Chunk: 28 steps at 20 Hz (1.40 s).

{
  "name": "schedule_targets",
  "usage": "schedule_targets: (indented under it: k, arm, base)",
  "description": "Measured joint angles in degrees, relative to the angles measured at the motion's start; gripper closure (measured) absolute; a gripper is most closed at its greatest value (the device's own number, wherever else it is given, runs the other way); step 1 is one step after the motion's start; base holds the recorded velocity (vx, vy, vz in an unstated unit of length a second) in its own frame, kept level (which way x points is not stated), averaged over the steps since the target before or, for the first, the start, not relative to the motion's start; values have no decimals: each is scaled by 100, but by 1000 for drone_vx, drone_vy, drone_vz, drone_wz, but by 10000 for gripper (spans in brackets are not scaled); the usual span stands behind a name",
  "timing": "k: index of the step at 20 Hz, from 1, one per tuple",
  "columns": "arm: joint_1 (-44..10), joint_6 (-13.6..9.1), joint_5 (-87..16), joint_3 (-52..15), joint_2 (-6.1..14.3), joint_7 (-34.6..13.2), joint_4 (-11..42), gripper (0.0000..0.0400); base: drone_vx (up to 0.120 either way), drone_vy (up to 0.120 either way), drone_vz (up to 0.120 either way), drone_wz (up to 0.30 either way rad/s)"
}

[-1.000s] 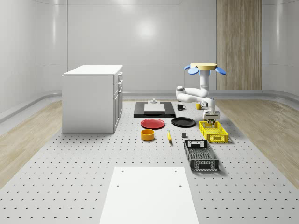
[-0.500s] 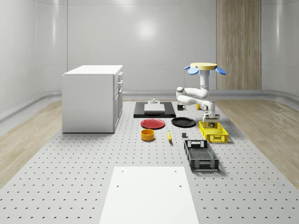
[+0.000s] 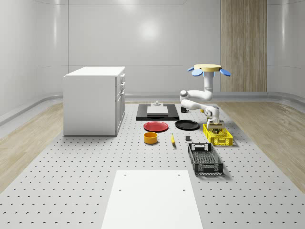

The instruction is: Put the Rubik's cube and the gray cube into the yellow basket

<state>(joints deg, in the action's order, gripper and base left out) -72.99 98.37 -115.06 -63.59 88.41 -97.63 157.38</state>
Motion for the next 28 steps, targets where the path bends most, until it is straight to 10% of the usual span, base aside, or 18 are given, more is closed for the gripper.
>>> schedule_targets:
  k: [15,28]
  arm:
    - [170,-299,359,-431,-78,45,200,2]
    - [211,-385,464,-556,-108,56,249,0]
  base:
    - [0,-3,53,0]
    - [15,-120,34,0]
